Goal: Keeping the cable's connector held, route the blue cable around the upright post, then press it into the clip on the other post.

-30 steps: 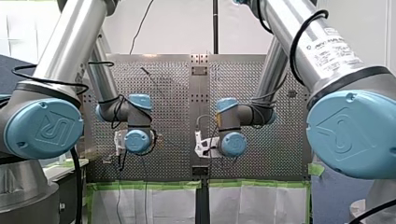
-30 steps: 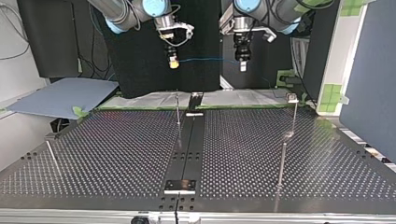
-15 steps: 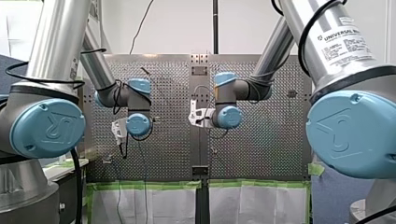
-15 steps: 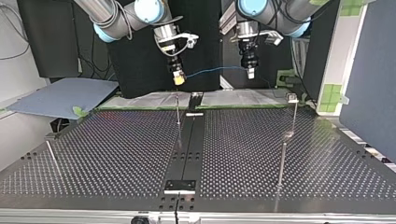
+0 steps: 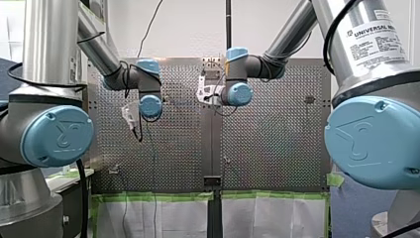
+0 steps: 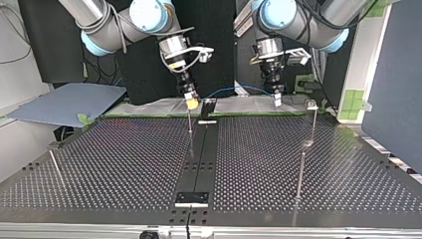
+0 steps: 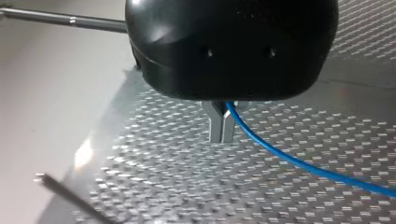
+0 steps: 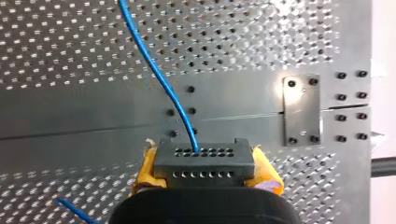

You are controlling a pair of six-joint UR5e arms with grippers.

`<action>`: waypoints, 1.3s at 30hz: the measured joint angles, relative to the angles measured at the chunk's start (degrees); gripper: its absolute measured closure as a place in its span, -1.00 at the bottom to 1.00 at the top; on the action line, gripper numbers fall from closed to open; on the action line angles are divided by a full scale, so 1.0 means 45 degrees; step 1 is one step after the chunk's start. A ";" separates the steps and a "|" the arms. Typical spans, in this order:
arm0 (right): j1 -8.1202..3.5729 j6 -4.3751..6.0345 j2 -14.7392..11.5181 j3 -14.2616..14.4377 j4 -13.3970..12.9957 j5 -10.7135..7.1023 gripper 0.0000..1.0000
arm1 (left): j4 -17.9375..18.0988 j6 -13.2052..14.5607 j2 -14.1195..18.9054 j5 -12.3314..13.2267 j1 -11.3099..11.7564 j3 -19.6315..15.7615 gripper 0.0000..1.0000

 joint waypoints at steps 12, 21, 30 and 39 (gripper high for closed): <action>-0.0145 0.0088 0.0108 -0.1569 0.0862 -0.0494 1.00 | -0.1504 -0.0135 0.1501 0.0060 0.0593 0.1502 1.00; -0.0154 0.0296 0.0170 -0.2756 0.1859 -0.0957 1.00 | -0.2530 0.0085 0.2534 0.0203 0.1003 0.2538 1.00; -0.0173 0.0593 0.0191 -0.4009 0.2390 -0.1263 1.00 | -0.3803 0.0302 0.2835 0.0611 0.1495 0.3809 1.00; -0.0252 0.0854 0.0195 -0.5266 0.2708 -0.1303 1.00 | -0.4881 0.0462 0.2697 0.1355 0.2380 0.4798 1.00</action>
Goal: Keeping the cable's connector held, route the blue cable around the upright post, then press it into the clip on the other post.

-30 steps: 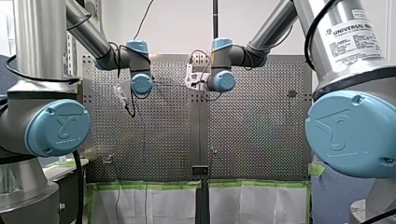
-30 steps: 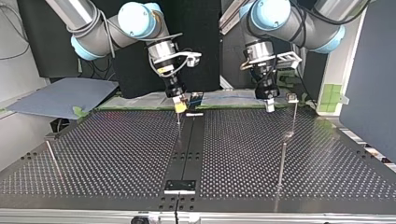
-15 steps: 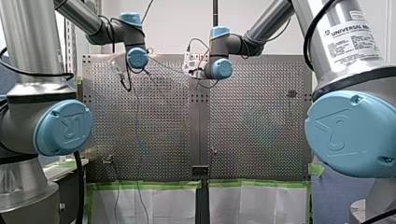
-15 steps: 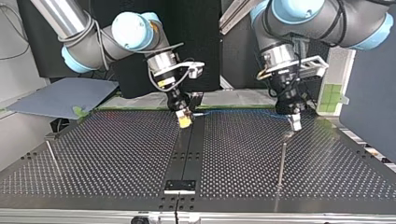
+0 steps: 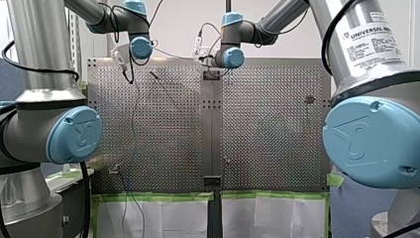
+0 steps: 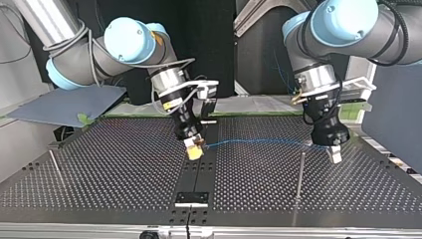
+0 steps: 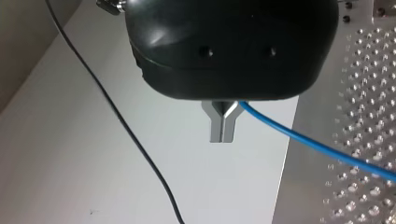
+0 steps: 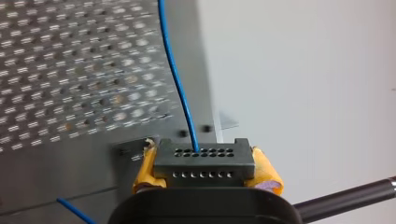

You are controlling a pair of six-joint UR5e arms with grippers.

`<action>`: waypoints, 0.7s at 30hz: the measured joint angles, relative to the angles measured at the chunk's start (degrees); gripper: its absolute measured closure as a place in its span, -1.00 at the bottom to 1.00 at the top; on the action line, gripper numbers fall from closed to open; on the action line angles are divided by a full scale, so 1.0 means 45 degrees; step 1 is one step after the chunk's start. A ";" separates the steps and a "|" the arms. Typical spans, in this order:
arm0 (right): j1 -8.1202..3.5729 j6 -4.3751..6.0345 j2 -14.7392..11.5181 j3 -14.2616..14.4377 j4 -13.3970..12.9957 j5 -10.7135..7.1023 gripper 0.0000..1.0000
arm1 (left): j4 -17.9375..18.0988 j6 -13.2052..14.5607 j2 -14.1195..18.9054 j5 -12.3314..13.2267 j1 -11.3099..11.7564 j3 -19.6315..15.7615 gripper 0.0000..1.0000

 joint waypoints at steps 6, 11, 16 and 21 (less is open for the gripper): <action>-0.0045 0.0192 0.0141 -0.0759 -0.0032 -0.0044 1.00 | -0.0684 0.0014 -0.0230 0.0672 0.0674 0.0189 1.00; -0.0047 0.0209 0.0509 -0.1400 -0.0065 -0.0149 1.00 | -0.1301 0.0197 -0.0788 0.1293 0.1296 0.0690 1.00; -0.0027 0.0164 0.0988 -0.1974 -0.0098 -0.0179 1.00 | -0.1877 0.0259 -0.1468 0.1978 0.1982 0.1246 1.00; 0.0037 0.0129 0.1512 -0.2589 -0.0117 -0.0184 1.00 | -0.1993 0.0149 -0.2049 0.2615 0.2616 0.1517 1.00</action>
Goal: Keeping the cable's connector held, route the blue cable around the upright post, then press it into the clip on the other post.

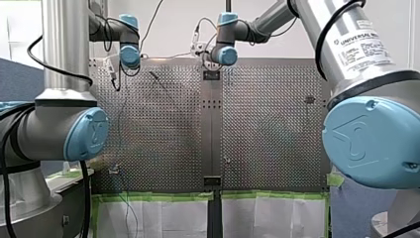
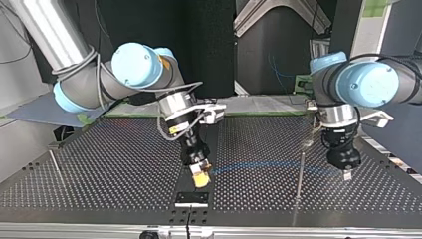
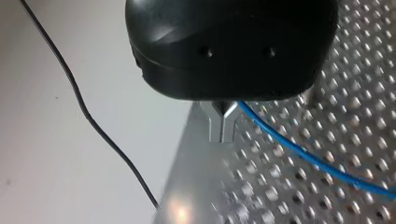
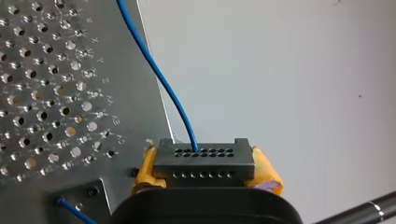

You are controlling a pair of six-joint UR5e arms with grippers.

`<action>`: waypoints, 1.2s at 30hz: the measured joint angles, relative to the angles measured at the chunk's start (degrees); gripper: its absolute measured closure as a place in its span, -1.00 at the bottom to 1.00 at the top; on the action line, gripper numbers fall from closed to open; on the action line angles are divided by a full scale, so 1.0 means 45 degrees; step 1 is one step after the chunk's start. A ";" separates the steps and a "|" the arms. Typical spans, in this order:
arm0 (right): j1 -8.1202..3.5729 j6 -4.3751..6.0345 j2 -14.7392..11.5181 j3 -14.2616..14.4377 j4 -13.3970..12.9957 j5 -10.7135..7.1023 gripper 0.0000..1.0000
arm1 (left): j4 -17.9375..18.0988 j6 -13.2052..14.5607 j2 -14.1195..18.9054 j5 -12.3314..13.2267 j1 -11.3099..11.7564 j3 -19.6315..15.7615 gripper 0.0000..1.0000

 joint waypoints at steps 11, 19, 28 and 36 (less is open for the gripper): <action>-0.0050 -0.0295 0.0489 -0.0881 -0.0045 0.0090 1.00 | 0.0000 -0.0037 -0.0630 0.1465 0.0922 0.0252 1.00; -0.0064 -0.0630 0.0995 -0.0900 -0.0038 0.0171 1.00 | 0.0053 -0.0145 -0.0960 0.2447 0.0874 0.0283 1.00; -0.0040 -0.0960 0.1593 -0.0903 -0.0037 0.0380 1.00 | 0.0512 -0.0497 -0.1462 0.3600 0.1012 0.0457 1.00; -0.0095 -0.1189 0.2006 -0.0903 -0.0025 0.0847 1.00 | 0.0621 -0.0467 -0.1988 0.4132 0.1044 0.0556 1.00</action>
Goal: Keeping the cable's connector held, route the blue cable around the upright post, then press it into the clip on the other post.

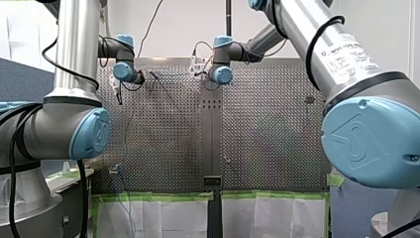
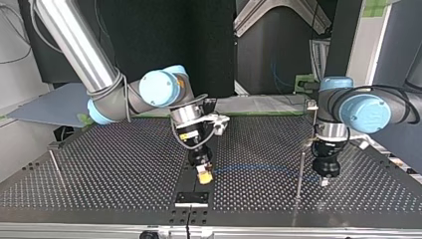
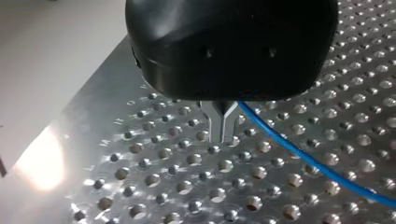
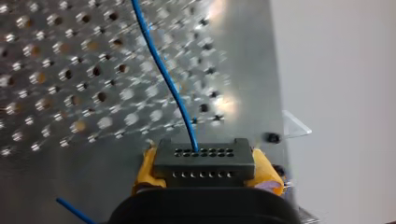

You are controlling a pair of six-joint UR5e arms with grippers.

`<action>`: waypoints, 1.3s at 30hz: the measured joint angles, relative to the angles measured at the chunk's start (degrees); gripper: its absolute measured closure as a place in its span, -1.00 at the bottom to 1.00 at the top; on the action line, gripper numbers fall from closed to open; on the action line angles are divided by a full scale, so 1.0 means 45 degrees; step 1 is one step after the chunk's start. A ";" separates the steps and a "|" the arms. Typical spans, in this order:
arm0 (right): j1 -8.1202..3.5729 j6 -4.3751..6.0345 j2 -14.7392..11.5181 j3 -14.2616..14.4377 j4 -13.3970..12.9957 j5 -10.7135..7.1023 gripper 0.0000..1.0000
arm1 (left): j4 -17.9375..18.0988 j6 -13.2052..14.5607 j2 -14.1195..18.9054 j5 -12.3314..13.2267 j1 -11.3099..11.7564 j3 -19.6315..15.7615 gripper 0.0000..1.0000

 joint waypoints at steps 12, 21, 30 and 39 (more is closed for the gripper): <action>0.0047 -0.0044 0.0685 0.0242 0.0179 0.0250 1.00 | -0.0182 -0.0017 -0.0630 -0.0041 -0.0230 0.0005 1.00; 0.0115 -0.0060 0.1010 0.0979 0.0136 0.0404 1.00 | -0.0150 -0.0511 -0.0706 -0.0183 -0.0316 0.0005 0.36; 0.0157 -0.0214 0.1418 0.1628 0.0066 0.0550 1.00 | -0.0252 -0.0941 -0.1119 0.0219 -0.0423 0.0005 -0.89; 0.0170 -0.0283 0.1725 0.1960 0.0009 0.0674 1.00 | -0.0316 -0.1039 -0.1382 0.0140 -0.0488 0.0005 -0.94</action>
